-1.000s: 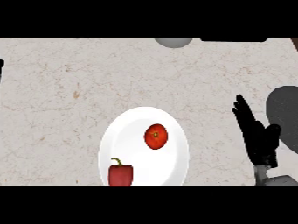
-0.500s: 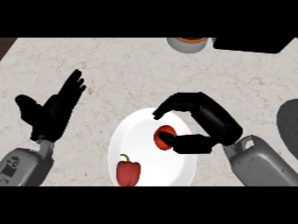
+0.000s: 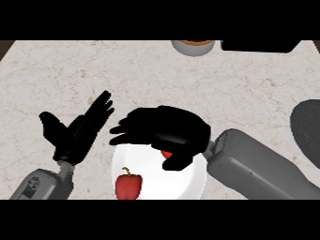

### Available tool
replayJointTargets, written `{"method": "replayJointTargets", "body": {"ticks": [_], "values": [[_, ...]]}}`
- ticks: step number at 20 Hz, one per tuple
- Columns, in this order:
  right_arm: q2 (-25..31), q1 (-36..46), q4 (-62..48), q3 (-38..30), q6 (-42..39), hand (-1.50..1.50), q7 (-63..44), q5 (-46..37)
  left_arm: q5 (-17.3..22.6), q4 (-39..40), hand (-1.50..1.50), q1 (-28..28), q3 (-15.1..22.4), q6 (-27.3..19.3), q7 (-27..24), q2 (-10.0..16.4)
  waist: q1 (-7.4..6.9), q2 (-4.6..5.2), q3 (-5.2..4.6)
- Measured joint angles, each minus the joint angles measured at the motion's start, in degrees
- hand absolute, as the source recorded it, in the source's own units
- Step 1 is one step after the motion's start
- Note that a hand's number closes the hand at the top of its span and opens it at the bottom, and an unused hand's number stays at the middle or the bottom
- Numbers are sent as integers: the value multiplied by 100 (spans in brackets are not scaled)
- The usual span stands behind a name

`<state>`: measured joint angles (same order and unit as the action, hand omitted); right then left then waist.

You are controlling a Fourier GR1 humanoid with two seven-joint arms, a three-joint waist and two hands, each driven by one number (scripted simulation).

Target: Pick the tomato from the plate and place it in the pan

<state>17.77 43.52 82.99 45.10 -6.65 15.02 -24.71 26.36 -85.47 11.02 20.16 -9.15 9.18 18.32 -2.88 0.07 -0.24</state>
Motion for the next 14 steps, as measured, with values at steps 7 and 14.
{"method": "replayJointTargets", "body": {"ticks": [7, 14], "values": [[64, 980, -22, 1249, -1218, -150, -1478, -1610, -2, 27, 0, -237, -1, 11, -112, -46, 171, -102, -5], [-708, 1215, 51, 2217, -3099, -150, -3175, -2313, 0, -46, 0, -401, -77, 37, -160, -13, 283, -94, 7]]}}
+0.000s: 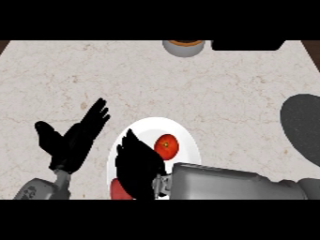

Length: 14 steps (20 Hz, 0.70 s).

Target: Pick the tomato from the plate and place it in the pan

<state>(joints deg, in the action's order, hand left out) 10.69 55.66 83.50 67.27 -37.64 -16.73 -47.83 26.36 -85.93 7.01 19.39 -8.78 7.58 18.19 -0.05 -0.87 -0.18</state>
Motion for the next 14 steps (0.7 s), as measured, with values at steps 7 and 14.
{"method": "replayJointTargets", "body": {"ticks": [7, 14], "values": [[-762, -709, 80, 371, -1240, -150, -1328, -401, -93, -46, 0, -3, -60, 18, 17, -103, 22, 49, 13], [-825, -1288, 178, 478, -1283, -150, -1630, -1062, -279, -58, 0, -70, -153, 130, 38, -240, -2, 65, 25]]}}
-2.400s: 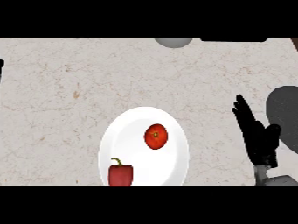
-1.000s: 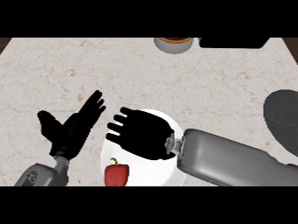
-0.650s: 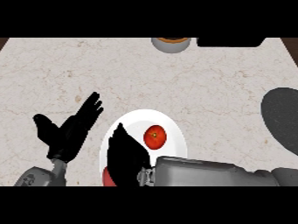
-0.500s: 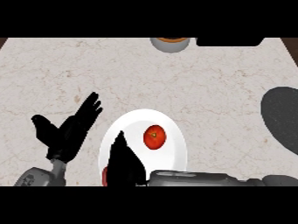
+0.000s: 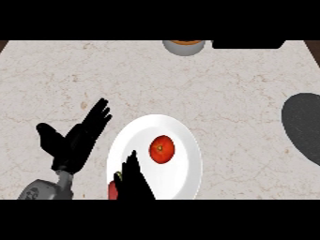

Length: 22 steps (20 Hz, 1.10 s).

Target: Pick the tomato from the plate and place it in the pan

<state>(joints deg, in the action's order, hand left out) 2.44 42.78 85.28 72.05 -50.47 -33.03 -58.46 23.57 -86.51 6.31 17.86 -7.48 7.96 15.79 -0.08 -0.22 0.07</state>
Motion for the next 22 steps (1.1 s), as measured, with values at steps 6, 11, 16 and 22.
{"method": "replayJointTargets", "body": {"ticks": [6, 11, 16, 22], "values": [[212, 114, -119, 4, 120, -150, 229, -651, -77, -39, 0, -59, -111, 123, 49, -68, -16, 8, 0], [342, 74, -289, -111, 283, -150, 574, -1088, -141, -171, 0, -136, -239, 233, 131, -80, -18, 13, -4], [333, 115, -695, -350, 590, -150, 1036, -1464, -280, -276, 0, -164, -290, 257, 224, -173, -25, 19, -6], [487, 50, -943, -597, 998, 150, 1584, -1886, -337, -212, 0, -220, -438, 445, 195, -237, -22, 20, -7]]}}
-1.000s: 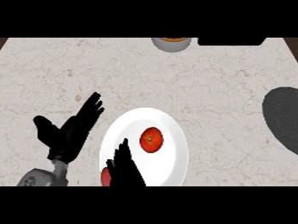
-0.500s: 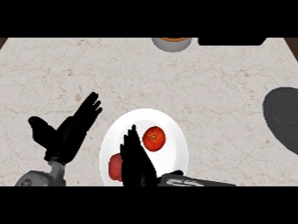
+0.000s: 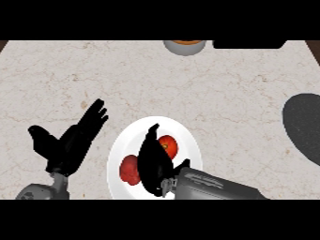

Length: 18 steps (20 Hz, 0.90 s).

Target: Pick the tomato from the plate and place it in the pan

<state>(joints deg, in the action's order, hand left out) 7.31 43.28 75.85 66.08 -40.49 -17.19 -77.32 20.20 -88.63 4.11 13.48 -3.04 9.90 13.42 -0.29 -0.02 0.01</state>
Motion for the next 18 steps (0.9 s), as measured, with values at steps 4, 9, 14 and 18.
{"method": "replayJointTargets", "body": {"ticks": [4, 9, 14, 18], "values": [[-66, 144, -392, 17, 547, 150, 470, -281, -26, 77, 0, 22, -50, 54, 11, -79, -13, 7, -1], [-54, 235, -702, 52, 1173, 150, 942, -722, -137, 60, 0, 79, -97, 60, 54, -138, -12, 0, 1], [-35, -766, -366, -1243, 1365, 150, -47, -168, -107, 6, 0, -92, -245, -62, 46, -133, 374, -52, 31], [-121, -1785, 21, -2499, 1810, 150, -923, 486, -77, -40, 0, -218, -424, -172, 26, -74, 727, -104, 46]]}}
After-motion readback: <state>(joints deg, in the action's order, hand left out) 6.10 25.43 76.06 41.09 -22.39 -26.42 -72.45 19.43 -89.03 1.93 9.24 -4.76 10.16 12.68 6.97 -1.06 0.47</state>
